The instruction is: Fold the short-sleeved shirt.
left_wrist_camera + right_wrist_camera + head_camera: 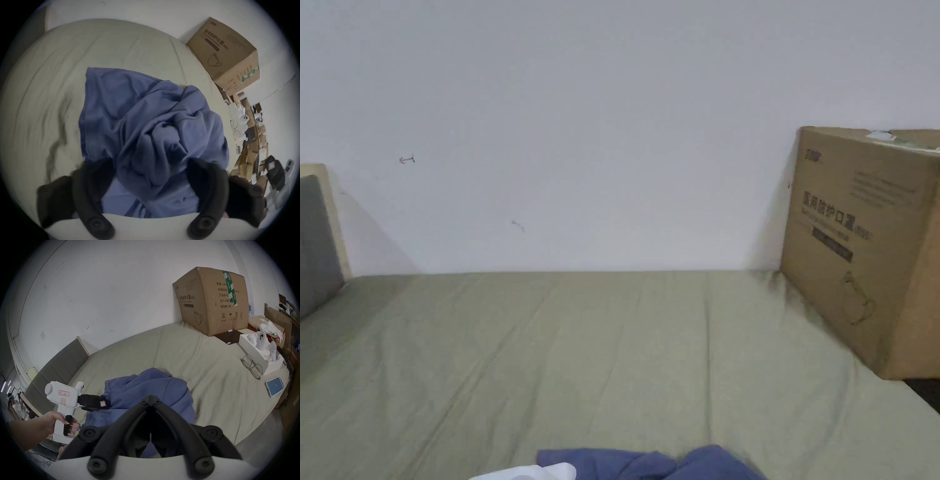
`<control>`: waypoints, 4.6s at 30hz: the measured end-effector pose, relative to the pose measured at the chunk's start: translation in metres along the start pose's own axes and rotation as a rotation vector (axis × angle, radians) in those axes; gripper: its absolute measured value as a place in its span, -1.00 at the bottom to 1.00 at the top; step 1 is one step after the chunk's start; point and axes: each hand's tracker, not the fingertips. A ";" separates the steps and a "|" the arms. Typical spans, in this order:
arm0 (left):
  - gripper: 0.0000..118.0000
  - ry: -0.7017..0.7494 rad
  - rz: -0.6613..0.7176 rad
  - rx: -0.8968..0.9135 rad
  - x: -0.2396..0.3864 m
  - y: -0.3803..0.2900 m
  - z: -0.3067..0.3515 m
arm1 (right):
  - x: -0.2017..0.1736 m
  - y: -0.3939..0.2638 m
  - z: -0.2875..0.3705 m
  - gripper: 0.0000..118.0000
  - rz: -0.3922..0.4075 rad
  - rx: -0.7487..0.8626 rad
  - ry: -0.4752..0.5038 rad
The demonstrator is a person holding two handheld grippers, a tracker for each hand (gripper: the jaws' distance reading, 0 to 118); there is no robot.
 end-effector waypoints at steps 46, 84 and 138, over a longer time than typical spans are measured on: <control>0.97 0.185 -0.066 0.076 -0.074 0.153 -0.050 | -0.012 0.012 -0.020 -1.00 0.145 0.184 -0.021; -0.95 0.206 -0.136 0.157 -0.117 0.065 0.030 | 0.000 0.079 -0.325 -0.55 0.330 -0.652 -0.183; -0.94 0.211 -0.186 0.992 -0.001 0.304 0.325 | -0.123 0.526 -0.054 -0.94 0.261 0.503 -0.228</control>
